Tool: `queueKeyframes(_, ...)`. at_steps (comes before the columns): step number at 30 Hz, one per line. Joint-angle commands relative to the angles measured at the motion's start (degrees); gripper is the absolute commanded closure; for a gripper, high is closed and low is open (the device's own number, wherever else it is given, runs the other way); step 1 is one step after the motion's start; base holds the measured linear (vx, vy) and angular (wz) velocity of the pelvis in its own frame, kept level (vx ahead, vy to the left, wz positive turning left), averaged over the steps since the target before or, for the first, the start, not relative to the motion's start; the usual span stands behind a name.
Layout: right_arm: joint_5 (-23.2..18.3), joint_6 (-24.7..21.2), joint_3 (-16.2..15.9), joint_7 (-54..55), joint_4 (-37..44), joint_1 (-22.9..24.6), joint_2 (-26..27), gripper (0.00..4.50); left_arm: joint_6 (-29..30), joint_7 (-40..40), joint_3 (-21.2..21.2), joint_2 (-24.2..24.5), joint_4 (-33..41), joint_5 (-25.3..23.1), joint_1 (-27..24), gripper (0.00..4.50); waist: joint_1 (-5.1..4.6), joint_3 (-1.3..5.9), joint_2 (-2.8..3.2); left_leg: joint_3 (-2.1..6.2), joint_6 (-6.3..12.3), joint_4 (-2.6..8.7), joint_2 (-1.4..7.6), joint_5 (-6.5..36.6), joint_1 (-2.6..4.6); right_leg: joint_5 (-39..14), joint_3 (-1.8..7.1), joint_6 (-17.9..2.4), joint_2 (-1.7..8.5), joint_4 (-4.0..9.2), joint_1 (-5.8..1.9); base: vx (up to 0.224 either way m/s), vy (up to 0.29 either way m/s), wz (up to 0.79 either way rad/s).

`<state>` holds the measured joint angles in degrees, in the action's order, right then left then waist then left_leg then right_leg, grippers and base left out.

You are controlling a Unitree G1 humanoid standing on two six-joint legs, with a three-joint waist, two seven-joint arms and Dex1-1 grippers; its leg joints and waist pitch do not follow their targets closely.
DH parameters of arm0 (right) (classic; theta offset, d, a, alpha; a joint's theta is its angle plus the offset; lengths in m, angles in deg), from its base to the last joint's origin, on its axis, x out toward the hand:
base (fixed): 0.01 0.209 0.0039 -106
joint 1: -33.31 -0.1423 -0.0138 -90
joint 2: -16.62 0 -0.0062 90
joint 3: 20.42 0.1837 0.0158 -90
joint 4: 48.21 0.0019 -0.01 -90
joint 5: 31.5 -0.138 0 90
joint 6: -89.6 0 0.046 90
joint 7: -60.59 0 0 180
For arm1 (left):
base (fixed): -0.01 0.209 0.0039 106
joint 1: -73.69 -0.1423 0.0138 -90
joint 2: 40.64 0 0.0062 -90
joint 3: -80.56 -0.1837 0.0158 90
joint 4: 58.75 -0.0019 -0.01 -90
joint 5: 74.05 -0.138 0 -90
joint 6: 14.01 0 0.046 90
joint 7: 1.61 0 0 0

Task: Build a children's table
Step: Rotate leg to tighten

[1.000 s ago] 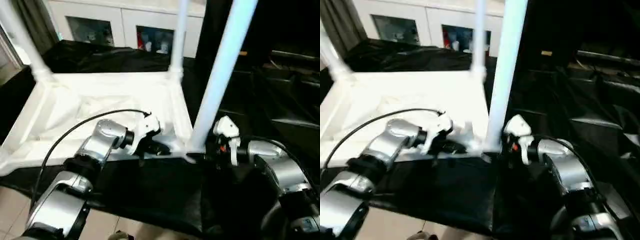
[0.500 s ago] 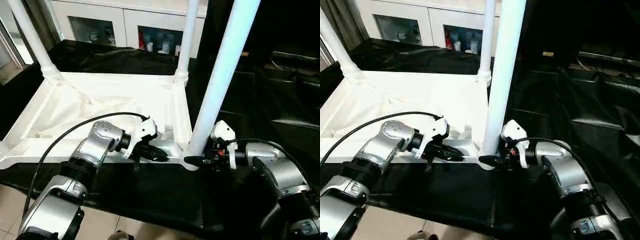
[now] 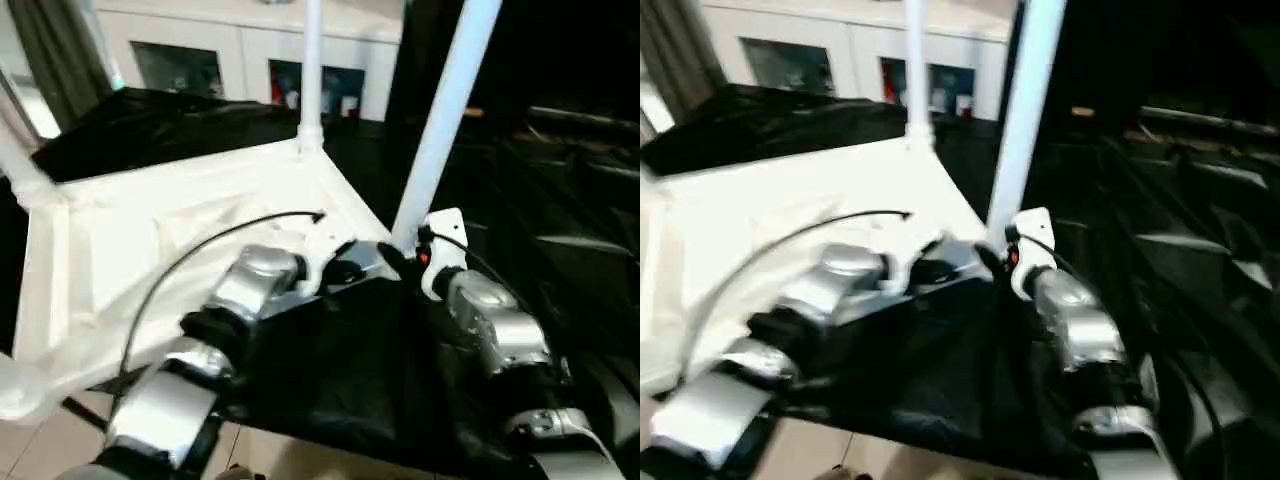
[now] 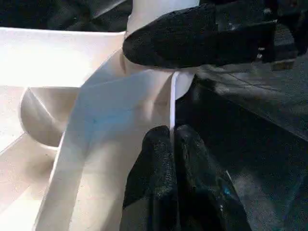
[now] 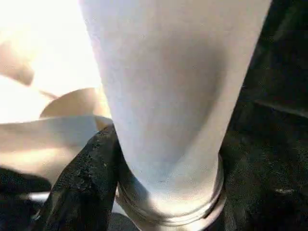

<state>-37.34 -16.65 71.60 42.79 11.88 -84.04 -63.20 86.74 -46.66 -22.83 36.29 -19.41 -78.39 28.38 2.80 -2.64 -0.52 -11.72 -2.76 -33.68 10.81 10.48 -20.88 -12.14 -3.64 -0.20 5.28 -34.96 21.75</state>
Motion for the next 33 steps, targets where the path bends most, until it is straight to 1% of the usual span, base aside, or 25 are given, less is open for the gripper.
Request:
queueKeyframes(1,1.7,-0.8,-5.9,-2.4,-2.1,2.1,4.0,1.86,-0.9,3.0,-0.7,-3.5,-1.3,-0.6,1.2,4.50,-0.03,2.78,-0.45,1.61,0.16,4.58,2.58,14.9,0.89,-15.8,2.79,-10.2,3.68,5.55,-1.30,0.000,0.000,0.00)
queueKeyframes(2,2.1,-0.1,-6.5,-2.6,-2.1,2.2,4.2,1.86,-1.2,3.0,-0.8,-3.8,-1.6,-0.7,1.4,4.50,0.01,2.76,-0.40,1.60,0.30,4.59,2.62,14.9,0.81,-15.3,2.78,-10.2,3.63,5.52,-1.28,0.000,0.000,0.00)
queueKeyframes(4,2.2,1.5,-6.9,-4.0,-1.9,2.4,4.3,1.86,-2.0,2.4,-1.1,-3.8,-2.2,-0.9,1.6,4.50,0.14,2.73,-0.42,1.64,0.38,4.63,2.60,15.4,0.86,-16.1,2.77,-10.0,3.71,5.59,-1.31,0.000,0.000,0.00)
queueKeyframes(5,1.8,1.9,-6.6,-4.4,-1.8,2.4,4.2,1.86,-2.3,2.0,-1.2,-3.6,-2.3,-0.9,1.7,4.50,0.17,2.68,-0.29,1.67,0.35,4.70,2.63,16.0,0.90,-16.8,2.77,-9.9,3.74,5.72,-1.22,0.000,0.000,0.00)
queueKeyframes(6,0.6,2.5,-5.9,-6.0,-1.5,2.4,3.8,1.86,-3.1,0.5,-1.5,-3.1,-2.2,-1.0,1.5,4.50,0.18,2.67,-0.27,1.71,0.33,4.73,2.64,16.3,0.91,-17.1,2.76,-9.8,3.72,5.72,-1.22,0.000,0.000,0.00)
queueKeyframes(7,0.0,2.7,-5.5,-6.7,-1.3,2.2,3.5,1.30,-3.4,-0.2,-1.8,-2.7,-2.1,-1.0,1.3,4.50,0.18,2.69,-0.32,1.73,0.36,4.76,2.64,16.4,0.84,-17.0,2.77,-9.7,3.70,5.73,-1.24,0.000,0.000,0.00)
queueKeyframes(10,-0.3,3.0,-5.7,-8.7,-0.9,2.1,2.1,1.16,-3.7,-1.8,-2.0,-2.0,-1.9,-0.9,1.0,4.50,0.24,2.80,-0.37,1.71,0.71,4.75,2.69,15.9,0.72,-15.7,2.77,-10.0,3.74,5.55,-1.41,0.000,0.000,0.00)
queueKeyframes(11,0.2,3.7,-6.5,-12.1,-0.5,2.0,-0.1,1.10,-4.5,-4.6,-2.4,-0.9,-1.4,-0.8,0.5,4.50,0.22,2.76,-0.44,1.69,1.00,4.72,2.68,15.2,0.60,-14.5,2.80,-10.3,3.77,5.46,-1.44,0.000,0.000,0.00)
queueKeyframes(12,0.4,3.9,-7.0,-13.8,-0.3,2.0,-1.1,0.89,-4.7,-5.9,-2.6,-0.3,-1.1,-0.8,0.3,4.50,0.24,2.85,-0.45,1.67,1.40,4.64,2.65,14.5,0.50,-13.6,2.72,-10.5,3.68,5.33,-1.65,0.000,0.000,0.00)
queueKeyframes(13,0.5,4.6,-7.5,-16.2,0.1,2.1,-2.4,0.89,-5.2,-7.8,-2.8,0.3,-0.7,-0.7,0.0,4.50,0.29,2.94,-0.40,1.61,1.80,4.54,2.73,13.6,0.53,-11.7,2.75,-11.1,3.72,5.13,-1.65,0.000,0.000,0.00)
queueKeyframes(14,0.6,4.7,-7.7,-16.7,0.2,2.1,-2.7,0.89,-5.3,-8.2,-2.8,0.5,-0.6,-0.6,-0.1,4.50,0.29,2.94,-0.40,1.61,1.80,4.54,2.73,13.6,0.53,-11.7,2.75,-11.1,3.72,5.13,-1.65,0.000,0.000,0.00)
queueKeyframes(15,0.3,5.4,-8.5,-20.5,1.2,2.6,-4.6,0.89,-5.2,-10.9,-3.0,1.4,0.3,-0.2,-0.6,4.50,0.26,3.01,-0.36,1.61,2.25,4.42,2.70,12.3,0.28,-9.2,2.71,-11.8,3.69,4.79,-1.91,0.000,0.000,0.00)
queueKeyframes(16,0.0,5.9,-9.0,-22.8,1.9,2.8,-5.7,0.89,-5.3,-12.6,-3.1,2.0,0.7,0.1,-0.9,4.50,0.40,3.30,-0.43,1.49,3.54,4.04,2.75,9.7,0.28,-3.6,2.70,-13.4,3.68,4.15,-2.14,0.000,0.000,0.00)
queueKeyframes(18,-1.2,6.6,-9.6,-28.6,4.0,3.6,-8.6,0.89,-5.7,-17.2,-3.6,3.9,1.9,0.7,-1.7,4.50,0.38,3.38,-0.53,1.42,4.81,3.84,2.67,8.2,0.20,-0.3,2.66,-14.4,3.57,3.77,-2.36,0.000,0.000,0.00)
queueKeyframes(19,-1.7,7.1,-9.6,-31.2,5.0,4.0,-10.1,0.89,-6.2,-19.6,-4.0,5.0,2.5,0.9,-2.1,4.50,0.35,3.33,-0.48,1.34,5.90,3.77,2.65,7.5,0.17,1.2,2.64,-15.3,3.66,3.68,-2.33,0.000,0.000,0.00)
queueKeyframes(20,-2.3,7.2,-9.5,-33.6,5.7,4.3,-11.2,0.89,-6.4,-21.6,-4.2,5.9,3.1,1.2,-2.5,4.50,0.45,3.32,-0.51,1.25,6.44,3.68,2.70,7.8,0.25,1.0,2.63,-15.9,3.73,3.74,-2.31,0.000,0.000,0.00)
queueKeyframes(21,-3.0,7.1,-9.4,-35.7,6.3,4.5,-12.1,0.89,-6.5,-23.0,-4.4,6.6,3.6,1.4,-2.8,4.50,0.49,3.26,-0.49,1.25,6.58,3.74,2.75,8.1,0.28,0.4,2.62,-16.0,3.76,3.82,-2.30,0.000,0.000,0.00)
queueKeyframes(22,-3.5,7.3,-9.4,-37.5,6.8,4.7,-13.0,0.89,-6.7,-24.6,-4.5,7.3,4.0,1.6,-3.1,4.50,0.77,3.17,-0.41,1.23,6.51,3.78,2.90,8.5,0.29,-0.6,2.58,-16.0,3.71,3.83,-2.34,0.000,0.000,0.00)
queueKeyframes(23,-4.2,7.4,-9.5,-40.0,7.4,4.9,-14.2,0.89,-6.8,-27.7,-4.8,8.5,5.1,2.3,-3.7,4.50,0.90,3.17,-0.28,1.19,6.28,3.86,3.07,8.9,0.43,-1.2,2.53,-16.2,3.64,3.81,-2.21,0.000,0.000,0.00)
queueKeyframes(24,-4.4,7.5,-9.5,-40.5,7.6,5.0,-14.5,0.89,-6.8,-28.4,-4.9,8.7,5.3,2.4,-3.8,4.50,1.03,3.14,-0.37,1.25,5.95,3.92,3.18,9.1,0.53,-1.6,2.46,-16.3,3.60,3.83,-2.32,0.000,0.000,0.00)
queueKeyframes(25,-4.6,7.8,-9.7,-42.2,8.0,5.3,-15.5,0.89,-6.6,-30.8,-5.1,9.6,6.6,3.1,-4.4,4.50,1.05,3.08,-0.18,1.21,5.48,4.02,3.26,9.8,0.48,-2.6,2.43,-16.5,3.60,3.76,-2.15,0.000,0.000,0.00)
queueKeyframes(26,-4.6,8.2,-9.9,-43.7,8.3,5.5,-16.3,0.89,-6.1,-32.5,-5.0,10.4,7.6,3.7,-4.8,4.50,1.06,3.10,-0.18,1.23,5.27,4.04,3.32,10.2,0.49,-2.8,2.44,-16.5,3.60,3.71,-2.16,0.000,0.000,0.00)
queueKeyframes(29,-4.6,8.5,-10.3,-45.6,8.7,5.7,-17.5,0.89,-5.6,-33.8,-5.0,11.4,8.3,3.9,-5.1,4.50,1.10,2.96,-0.09,1.15,4.35,4.12,3.26,11.3,0.67,-4.8,2.53,-16.5,3.60,3.92,-1.89,0.000,0.000,0.00)
queueKeyframes(30,-4.6,8.2,-10.6,-46.7,8.9,5.8,-18.1,0.89,-5.7,-34.2,-5.0,11.9,8.3,3.7,-5.1,4.50,1.16,2.97,-0.17,1.21,4.05,4.14,3.26,11.3,0.63,-5.2,2.55,-16.3,3.64,3.92,-1.99,0.000,0.000,0.00)
queueKeyframes(33,-4.7,8.3,-10.8,-48.1,8.9,5.9,-18.8,0.89,-5.8,-35.0,-4.9,12.5,8.4,3.7,-5.2,4.50,1.25,3.04,-0.15,1.22,3.91,4.08,3.20,10.9,0.58,-4.7,2.59,-16.2,3.69,3.87,-2.03,0.000,0.000,0.00)
